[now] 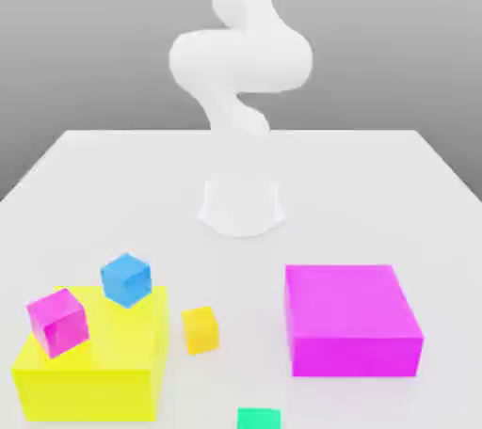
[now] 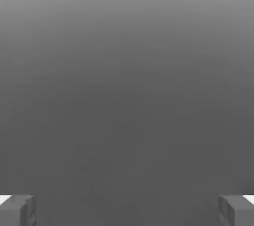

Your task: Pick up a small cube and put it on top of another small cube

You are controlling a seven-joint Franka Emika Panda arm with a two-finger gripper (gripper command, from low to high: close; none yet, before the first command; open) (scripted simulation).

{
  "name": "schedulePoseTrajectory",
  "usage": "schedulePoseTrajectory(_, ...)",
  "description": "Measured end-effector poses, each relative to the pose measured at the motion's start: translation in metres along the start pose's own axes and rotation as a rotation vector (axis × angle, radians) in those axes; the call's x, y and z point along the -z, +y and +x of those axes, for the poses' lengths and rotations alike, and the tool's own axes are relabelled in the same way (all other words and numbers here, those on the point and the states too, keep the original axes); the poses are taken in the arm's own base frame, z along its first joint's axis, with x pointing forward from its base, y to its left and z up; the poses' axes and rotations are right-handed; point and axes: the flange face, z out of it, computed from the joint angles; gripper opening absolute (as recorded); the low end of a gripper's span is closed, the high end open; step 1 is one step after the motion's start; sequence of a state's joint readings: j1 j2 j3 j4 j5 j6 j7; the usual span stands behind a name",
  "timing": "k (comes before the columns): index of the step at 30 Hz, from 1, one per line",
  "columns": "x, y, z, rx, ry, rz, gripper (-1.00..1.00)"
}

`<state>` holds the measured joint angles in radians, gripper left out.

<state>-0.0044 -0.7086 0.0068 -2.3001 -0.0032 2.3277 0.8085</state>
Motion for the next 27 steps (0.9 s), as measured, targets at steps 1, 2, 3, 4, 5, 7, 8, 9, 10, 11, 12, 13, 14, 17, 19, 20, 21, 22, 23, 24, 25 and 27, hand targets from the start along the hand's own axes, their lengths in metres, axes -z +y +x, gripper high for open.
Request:
schedulePoseTrajectory(1,-0.019,-0.001,0.000,-0.001,-0.018,-0.021,0.00)
schedulePoseTrajectory(2,-0.038,-0.002,0.000,-0.002,-0.035,-0.042,0.00)
schedulePoseTrajectory(3,-0.056,-0.002,-0.001,-0.004,-0.051,-0.062,0.00)
schedulePoseTrajectory(4,-0.074,-0.002,-0.002,-0.005,-0.068,-0.081,0.00)
schedulePoseTrajectory(5,-0.092,-0.001,-0.004,-0.006,-0.085,-0.100,0.00)
schedulePoseTrajectory(7,-0.128,0.002,-0.008,-0.007,-0.118,-0.138,0.00)
schedulePoseTrajectory(8,-0.145,0.004,-0.011,-0.008,-0.135,-0.157,0.00)
schedulePoseTrajectory(9,-0.163,0.006,-0.015,-0.009,-0.152,-0.176,0.00)
schedulePoseTrajectory(10,-0.180,0.009,-0.018,-0.010,-0.168,-0.195,0.00)
schedulePoseTrajectory(11,-0.197,0.013,-0.023,-0.011,-0.185,-0.213,0.00)
schedulePoseTrajectory(12,-0.215,0.016,-0.027,-0.012,-0.202,-0.232,0.00)
schedulePoseTrajectory(13,-0.231,0.021,-0.032,-0.013,-0.220,-0.250,0.00)
schedulePoseTrajectory(14,-0.248,0.025,-0.038,-0.014,-0.237,-0.269,0.00)
schedulePoseTrajectory(17,-0.297,0.042,-0.056,-0.018,-0.289,-0.324,0.00)
schedulePoseTrajectory(19,-0.327,0.055,-0.071,-0.020,-0.324,-0.360,0.00)
schedulePoseTrajectory(20,-0.342,0.062,-0.079,-0.021,-0.342,-0.378,0.00)
schedulePoseTrajectory(21,-0.357,0.069,-0.087,-0.022,-0.360,-0.396,0.00)
schedulePoseTrajectory(22,-0.371,0.077,-0.096,-0.024,-0.378,-0.413,0.00)
schedulePoseTrajectory(23,-0.385,0.086,-0.105,-0.025,-0.395,-0.431,0.00)
schedulePoseTrajectory(24,-0.398,0.094,-0.114,-0.027,-0.413,-0.449,0.00)
schedulePoseTrajectory(25,-0.411,0.103,-0.123,-0.029,-0.432,-0.466,0.00)
schedulePoseTrajectory(27,-0.436,0.121,-0.144,-0.032,-0.468,-0.502,0.00)
